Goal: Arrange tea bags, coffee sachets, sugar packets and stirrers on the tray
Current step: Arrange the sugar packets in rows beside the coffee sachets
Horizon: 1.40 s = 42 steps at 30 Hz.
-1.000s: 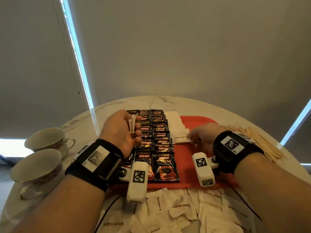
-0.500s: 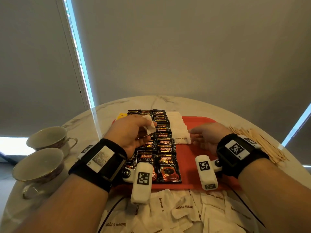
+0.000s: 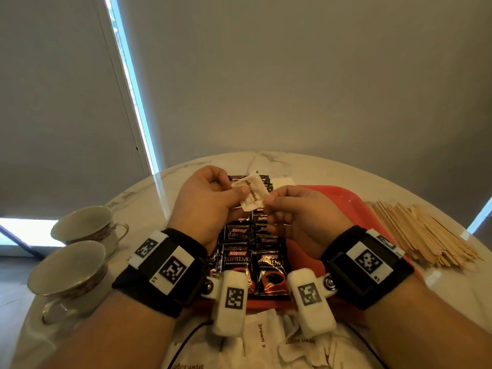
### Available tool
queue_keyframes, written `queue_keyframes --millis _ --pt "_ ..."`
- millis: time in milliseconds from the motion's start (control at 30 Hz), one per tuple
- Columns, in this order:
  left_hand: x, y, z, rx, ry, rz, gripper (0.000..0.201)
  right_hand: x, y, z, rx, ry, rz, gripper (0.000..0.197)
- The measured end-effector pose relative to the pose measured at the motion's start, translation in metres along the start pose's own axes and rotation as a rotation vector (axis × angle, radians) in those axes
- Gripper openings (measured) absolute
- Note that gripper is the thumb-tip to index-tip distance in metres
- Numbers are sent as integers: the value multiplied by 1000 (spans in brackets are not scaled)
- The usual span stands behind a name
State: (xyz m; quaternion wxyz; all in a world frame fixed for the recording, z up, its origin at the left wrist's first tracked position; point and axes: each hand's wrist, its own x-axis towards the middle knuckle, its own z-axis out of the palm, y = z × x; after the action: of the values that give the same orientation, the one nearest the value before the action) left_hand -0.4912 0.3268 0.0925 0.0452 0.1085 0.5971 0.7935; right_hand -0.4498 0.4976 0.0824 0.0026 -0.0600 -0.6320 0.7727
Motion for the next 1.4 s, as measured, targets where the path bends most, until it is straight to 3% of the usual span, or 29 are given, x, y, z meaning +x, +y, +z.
queue_keyframes --millis 167,267,367,533,633,800,900,1067,1200,1400 --pt "-3 -1 2 222 -29 106 21 -1 -2 2 126 6 -17 6" --pt "-5 2 -1 328 -74 102 27 -4 -2 2 80 -33 -25 4" --pt "-6 7 -5 433 -122 112 35 -3 -1 0 -36 -79 -45 16" --pt "-6 8 -2 321 -113 57 57 -3 -2 -1 125 -44 -82 23" --pt "-10 7 6 298 -101 -3 40 -4 -6 -2 152 -57 -75 26" --pt "-11 21 13 587 -194 -62 24 -3 -11 -8 -53 -7 -60 20" --pt "-6 34 12 514 -145 -131 19 -5 -15 -13 -54 24 -47 9" --pt "-1 47 18 445 -136 -257 9 -5 -24 -23 -89 83 -52 9" --pt "5 47 29 503 -157 -263 11 -5 -32 -35 -350 126 -95 6" --pt "23 31 50 660 -138 -172 9 -1 -41 -58 -407 239 82 12"
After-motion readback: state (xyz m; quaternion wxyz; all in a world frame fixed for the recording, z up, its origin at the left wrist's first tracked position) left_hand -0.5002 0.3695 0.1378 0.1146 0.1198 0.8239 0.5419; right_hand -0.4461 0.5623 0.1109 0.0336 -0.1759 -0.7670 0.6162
